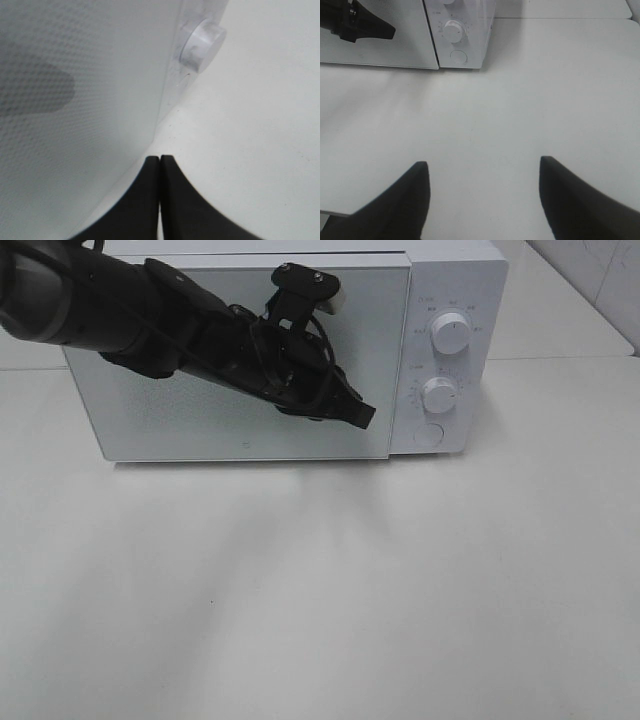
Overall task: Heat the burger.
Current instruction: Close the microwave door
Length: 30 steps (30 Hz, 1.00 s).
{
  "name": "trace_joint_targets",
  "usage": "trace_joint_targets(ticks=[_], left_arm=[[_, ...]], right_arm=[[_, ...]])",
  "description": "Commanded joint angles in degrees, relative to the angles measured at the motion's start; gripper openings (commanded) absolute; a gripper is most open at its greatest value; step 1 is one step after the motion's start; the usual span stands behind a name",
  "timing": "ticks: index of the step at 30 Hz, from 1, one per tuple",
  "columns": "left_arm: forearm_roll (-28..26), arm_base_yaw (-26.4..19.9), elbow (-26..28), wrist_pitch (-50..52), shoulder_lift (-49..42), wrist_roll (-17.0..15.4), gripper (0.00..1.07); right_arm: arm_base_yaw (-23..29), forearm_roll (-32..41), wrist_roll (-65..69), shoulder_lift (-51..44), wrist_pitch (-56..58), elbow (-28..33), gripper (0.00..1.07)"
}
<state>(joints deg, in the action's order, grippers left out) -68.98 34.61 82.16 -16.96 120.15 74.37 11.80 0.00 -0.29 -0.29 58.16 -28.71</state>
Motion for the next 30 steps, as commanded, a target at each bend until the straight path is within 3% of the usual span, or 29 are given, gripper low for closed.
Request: trace_joint_targets(ticks=[1, 20, 26, 29, 30], left_arm=[[0.7, -1.0, 3.8, 7.8, 1.2, 2.5, 0.0], [1.3, -0.5, 4.4, 12.9, 1.7, 2.5, 0.0], [2.5, -0.4, 4.4, 4.3, 1.3, 2.5, 0.0], [5.6, -0.4, 4.4, -0.6, 0.5, 0.6, 0.0], [9.2, -0.4, 4.4, -3.6, -0.3, -2.5, 0.0]], right_arm=[[-0.2, 0.0, -0.1, -1.4, -0.9, 0.2, 0.6], [-0.2, 0.0, -0.1, -1.4, -0.9, 0.2, 0.6], [-0.2, 0.0, -0.1, -1.4, -0.9, 0.2, 0.6], [-0.2, 0.0, -0.1, -1.4, -0.9, 0.2, 0.6], [-0.2, 0.0, -0.1, -1.4, -0.9, 0.2, 0.6]])
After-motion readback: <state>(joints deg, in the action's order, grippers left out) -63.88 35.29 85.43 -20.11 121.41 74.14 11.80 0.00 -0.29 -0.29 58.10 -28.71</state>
